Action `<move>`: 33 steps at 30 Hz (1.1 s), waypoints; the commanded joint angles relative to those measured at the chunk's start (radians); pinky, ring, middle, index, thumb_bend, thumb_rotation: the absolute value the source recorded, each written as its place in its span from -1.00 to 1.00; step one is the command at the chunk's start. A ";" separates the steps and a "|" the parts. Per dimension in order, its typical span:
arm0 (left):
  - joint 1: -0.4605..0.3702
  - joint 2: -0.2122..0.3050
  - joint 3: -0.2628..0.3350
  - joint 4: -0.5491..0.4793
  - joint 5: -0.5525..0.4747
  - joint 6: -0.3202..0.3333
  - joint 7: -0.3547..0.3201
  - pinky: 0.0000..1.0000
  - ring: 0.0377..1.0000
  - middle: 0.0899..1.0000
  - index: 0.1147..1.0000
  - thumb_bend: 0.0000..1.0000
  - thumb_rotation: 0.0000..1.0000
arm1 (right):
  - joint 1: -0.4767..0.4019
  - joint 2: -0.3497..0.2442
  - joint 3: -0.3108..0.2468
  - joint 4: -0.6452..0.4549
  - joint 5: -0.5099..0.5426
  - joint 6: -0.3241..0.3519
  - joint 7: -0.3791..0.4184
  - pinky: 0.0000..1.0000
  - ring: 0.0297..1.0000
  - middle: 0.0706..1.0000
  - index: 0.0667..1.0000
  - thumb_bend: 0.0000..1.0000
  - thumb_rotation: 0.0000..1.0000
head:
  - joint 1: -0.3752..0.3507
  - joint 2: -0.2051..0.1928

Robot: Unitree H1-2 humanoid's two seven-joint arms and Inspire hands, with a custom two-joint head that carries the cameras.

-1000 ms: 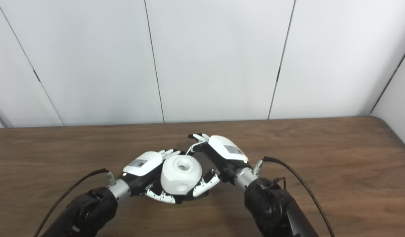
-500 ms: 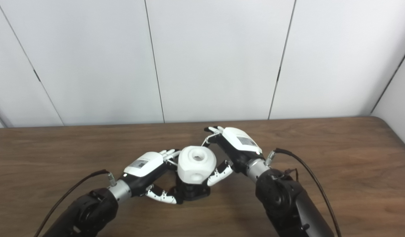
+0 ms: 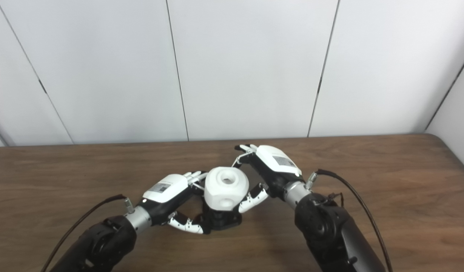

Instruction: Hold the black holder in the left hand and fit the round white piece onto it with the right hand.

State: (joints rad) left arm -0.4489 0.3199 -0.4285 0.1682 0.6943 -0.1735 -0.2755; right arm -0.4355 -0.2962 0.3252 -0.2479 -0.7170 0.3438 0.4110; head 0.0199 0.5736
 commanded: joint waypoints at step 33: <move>-0.028 -0.003 -0.001 0.003 0.004 -0.025 0.013 1.00 1.00 0.93 -0.17 0.03 -0.90 | -0.016 -0.006 0.039 -0.084 -0.025 -0.016 0.071 0.62 1.00 0.94 -0.11 0.00 -0.71 | -0.020 0.022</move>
State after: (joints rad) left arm -0.4545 0.3134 -0.4282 0.1736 0.6956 -0.1801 -0.2732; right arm -0.4241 -0.2917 0.3685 -0.3017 -0.7351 0.3448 0.4782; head 0.0031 0.5967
